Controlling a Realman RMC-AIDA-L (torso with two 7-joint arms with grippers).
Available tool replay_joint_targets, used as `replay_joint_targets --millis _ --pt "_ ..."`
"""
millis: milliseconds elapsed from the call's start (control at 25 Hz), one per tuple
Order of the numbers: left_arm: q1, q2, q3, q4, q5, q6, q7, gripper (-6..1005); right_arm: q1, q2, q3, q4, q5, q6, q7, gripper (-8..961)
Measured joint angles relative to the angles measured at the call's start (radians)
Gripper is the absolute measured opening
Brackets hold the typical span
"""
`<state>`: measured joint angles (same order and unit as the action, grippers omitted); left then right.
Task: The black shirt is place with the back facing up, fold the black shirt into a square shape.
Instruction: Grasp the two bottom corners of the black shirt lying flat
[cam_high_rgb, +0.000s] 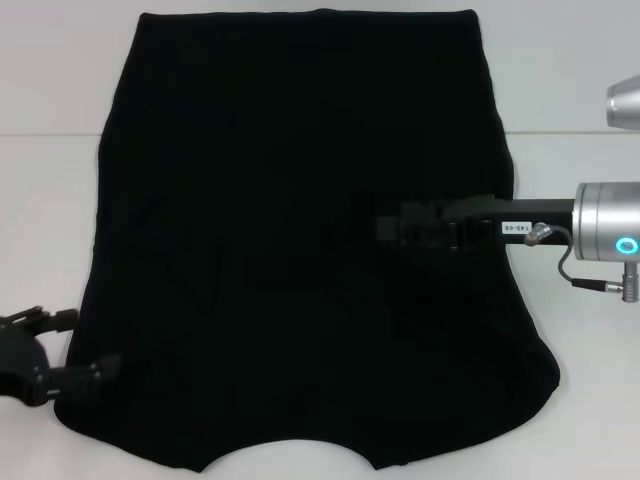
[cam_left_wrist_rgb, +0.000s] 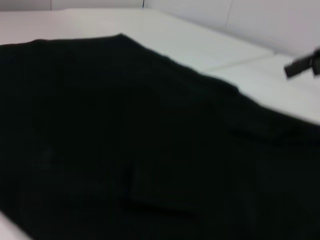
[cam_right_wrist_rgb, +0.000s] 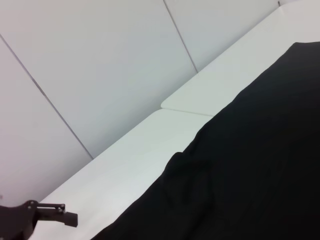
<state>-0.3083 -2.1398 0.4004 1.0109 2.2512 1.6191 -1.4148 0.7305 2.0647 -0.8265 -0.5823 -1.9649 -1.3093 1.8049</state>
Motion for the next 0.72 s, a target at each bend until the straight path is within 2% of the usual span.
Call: replay_joint_targets --millis 360,720 --pt "0.0 -0.019 0.01 0.01 0.115 -0.106 0.066 871 0.011 0.011 0.002 0.0 0.002 0.007 0.002 619" --pt "0.0 -0.017 0.006 0.011 0.136 -0.108 0.059 846 0.01 0.011 0.021 -0.001 0.003 0.01 0.002 616"
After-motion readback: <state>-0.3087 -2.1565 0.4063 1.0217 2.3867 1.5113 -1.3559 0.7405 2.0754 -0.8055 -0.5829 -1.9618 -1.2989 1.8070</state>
